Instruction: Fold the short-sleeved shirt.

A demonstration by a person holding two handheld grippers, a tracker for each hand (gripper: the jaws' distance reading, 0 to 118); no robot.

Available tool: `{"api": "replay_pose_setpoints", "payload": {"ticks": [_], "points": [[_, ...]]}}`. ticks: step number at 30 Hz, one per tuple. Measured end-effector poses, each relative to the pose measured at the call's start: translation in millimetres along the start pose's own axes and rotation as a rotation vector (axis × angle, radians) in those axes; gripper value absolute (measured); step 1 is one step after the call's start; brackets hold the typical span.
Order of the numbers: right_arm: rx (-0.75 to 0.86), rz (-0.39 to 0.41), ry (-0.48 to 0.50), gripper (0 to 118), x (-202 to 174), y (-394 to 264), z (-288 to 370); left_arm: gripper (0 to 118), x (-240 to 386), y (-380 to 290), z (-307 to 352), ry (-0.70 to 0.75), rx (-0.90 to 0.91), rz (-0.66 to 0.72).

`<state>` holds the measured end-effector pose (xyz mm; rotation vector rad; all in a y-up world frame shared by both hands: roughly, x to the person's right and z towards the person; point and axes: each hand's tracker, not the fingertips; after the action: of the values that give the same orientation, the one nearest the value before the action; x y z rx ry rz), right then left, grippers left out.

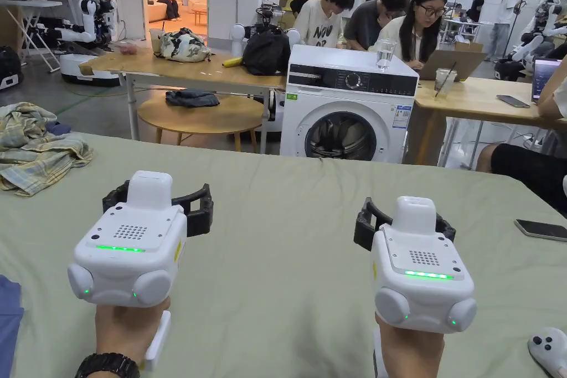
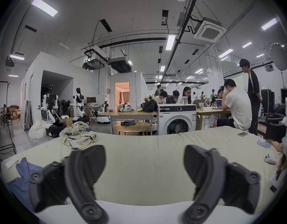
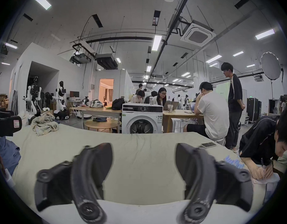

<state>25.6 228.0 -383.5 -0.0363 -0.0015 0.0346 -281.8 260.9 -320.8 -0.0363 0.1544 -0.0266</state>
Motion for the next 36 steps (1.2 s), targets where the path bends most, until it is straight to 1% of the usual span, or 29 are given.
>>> {"api": "replay_pose_setpoints", "payload": {"ticks": [1, 2, 3, 4, 5, 6, 7, 10, 12, 13, 14, 16, 18, 19, 22, 23, 25, 27, 30, 32, 34, 36], "points": [[0.006, -0.008, 0.002, 52, 0.1, 0.7, 0.8, 75, 1.1, 0.7, -0.6, -0.001, -0.001, -0.008], [0.018, -0.017, 0.010, 47, 1.0, 1.5, 2.8, 70, 2.2, 1.1, 0.2, -0.001, 0.002, -0.010], [0.030, -0.011, 0.003, 33, -0.1, 2.4, 4.7, 58, 2.4, 1.0, 1.6, -0.007, 0.012, -0.008], [0.047, 0.003, -0.017, 8, -1.2, 3.4, 6.4, 32, 3.2, 1.2, 1.6, -0.005, 0.014, -0.013], [0.063, 0.002, -0.023, 3, -1.5, 3.9, 8.8, 18, 5.0, 1.8, 1.7, 0.005, 0.014, -0.025], [0.080, -0.011, -0.004, 0, 0.0, 4.7, 11.2, 9, 5.9, 1.9, 2.5, 0.011, 0.018, -0.030], [0.091, -0.016, 0.012, 0, 1.0, 5.8, 12.7, 0, 5.3, 2.0, 3.7, 0.006, 0.024, -0.027], [0.084, -0.006, 0.026, 0, -1.8, 9.9, 14.6, 0, 5.7, 1.9, 7.4, 0.010, 0.039, -0.049], [0.076, -0.005, 0.013, 0, -5.5, 12.3, 14.1, 0, 3.2, 2.7, 7.6, 0.006, 0.032, -0.046], [0.075, -0.017, 0.014, 0, -6.2, 13.3, 14.7, 0, 2.2, 2.8, 7.8, 0.018, 0.027, -0.047], [0.068, -0.047, 0.031, 0, -6.7, 14.4, 15.1, 0, -0.4, 3.2, 9.4, 0.030, 0.026, -0.048], [0.058, -0.046, 0.024, 0, -14.1, 15.7, 13.7, 0, -11.1, 4.9, 15.9, 0.040, 0.033, -0.030], [0.051, -0.040, 0.044, 0, -24.3, 16.4, 13.6, 0, -25.9, 8.0, 21.4, 0.060, 0.023, -0.011], [0.045, -0.037, 0.059, 0, -31.8, 16.8, 13.0, 0, -32.5, 8.8, 24.5, 0.093, 0.024, -0.018], [0.039, -0.032, 0.107, 0, -57.3, 19.3, 14.1, 0, -61.8, 14.1, 37.6, 0.127, 0.019, -0.013], [0.041, -0.031, 0.135, 0, -69.0, 20.6, 17.0, 0, -74.3, 16.3, 43.0, 0.142, 0.013, -0.013], [0.041, -0.011, 0.158, 0, -93.0, 22.7, 20.5, 0, -97.4, 19.9, 53.6, 0.194, -0.001, -0.014], [0.037, -0.017, 0.232, 0, -118.9, 23.4, 24.2, 0, -124.5, 23.7, 63.8, 0.262, -0.029, -0.014], [0.030, -0.004, 0.281, 0, -155.9, 22.9, 30.5, 0, -166.0, 27.6, 81.0, 0.329, -0.069, -0.001], [0.015, 0.004, 0.340, 0, -179.2, 21.0, 35.5, 0, -192.5, 28.1, 93.6, 0.382, -0.105, 0.006], [0.007, 0.006, 0.381, 0, -198.3, 18.2, 39.6, 0, -218.5, 27.9, 100.8, 0.443, -0.173, 0.043], [0.000, 0.018, 0.403, 0, -215.7, 14.5, 44.2, 0, -244.9, 24.6, 107.1, 0.436, -0.245, 0.103]]}}
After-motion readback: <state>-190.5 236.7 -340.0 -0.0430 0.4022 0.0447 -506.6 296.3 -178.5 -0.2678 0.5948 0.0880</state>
